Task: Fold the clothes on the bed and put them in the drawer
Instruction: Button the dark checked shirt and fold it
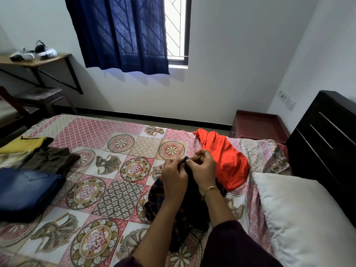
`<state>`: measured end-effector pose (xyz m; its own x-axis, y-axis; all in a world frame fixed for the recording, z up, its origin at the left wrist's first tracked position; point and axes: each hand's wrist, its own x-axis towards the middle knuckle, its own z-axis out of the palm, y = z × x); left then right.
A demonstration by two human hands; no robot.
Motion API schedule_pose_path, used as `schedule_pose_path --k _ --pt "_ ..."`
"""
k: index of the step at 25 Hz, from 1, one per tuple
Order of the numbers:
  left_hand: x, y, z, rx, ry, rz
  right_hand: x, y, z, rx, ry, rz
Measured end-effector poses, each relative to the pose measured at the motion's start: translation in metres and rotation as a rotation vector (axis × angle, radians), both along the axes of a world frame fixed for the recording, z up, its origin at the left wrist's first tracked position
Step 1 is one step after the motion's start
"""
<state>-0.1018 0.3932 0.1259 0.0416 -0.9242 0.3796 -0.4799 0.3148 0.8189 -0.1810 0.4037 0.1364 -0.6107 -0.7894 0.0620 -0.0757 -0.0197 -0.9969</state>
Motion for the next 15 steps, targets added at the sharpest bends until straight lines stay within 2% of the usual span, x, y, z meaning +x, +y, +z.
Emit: schedule_pose_path --k 4,7,8,11,12,15 --pt "0.004 0.002 0.006 -0.053 0.008 0.066 0.008 0.0 0.004 -0.076 0.101 0.003" --pt "0.012 -0.008 0.011 -0.067 -0.02 -0.053 0.005 0.003 0.007 -0.1 0.08 0.055" --pt "0.015 -0.012 0.012 -0.002 0.02 -0.119 0.0 0.005 0.007 -0.1 0.043 0.086" --pt "0.02 -0.018 0.016 0.336 0.293 -0.271 -0.013 0.007 0.012 -0.063 0.012 0.194" --pt "0.021 -0.017 0.016 0.324 0.279 -0.271 -0.015 0.005 0.014 -0.029 0.068 0.206" --pt "0.018 -0.017 0.013 -0.062 -0.066 -0.17 -0.01 -0.003 0.021 0.06 0.154 0.178"
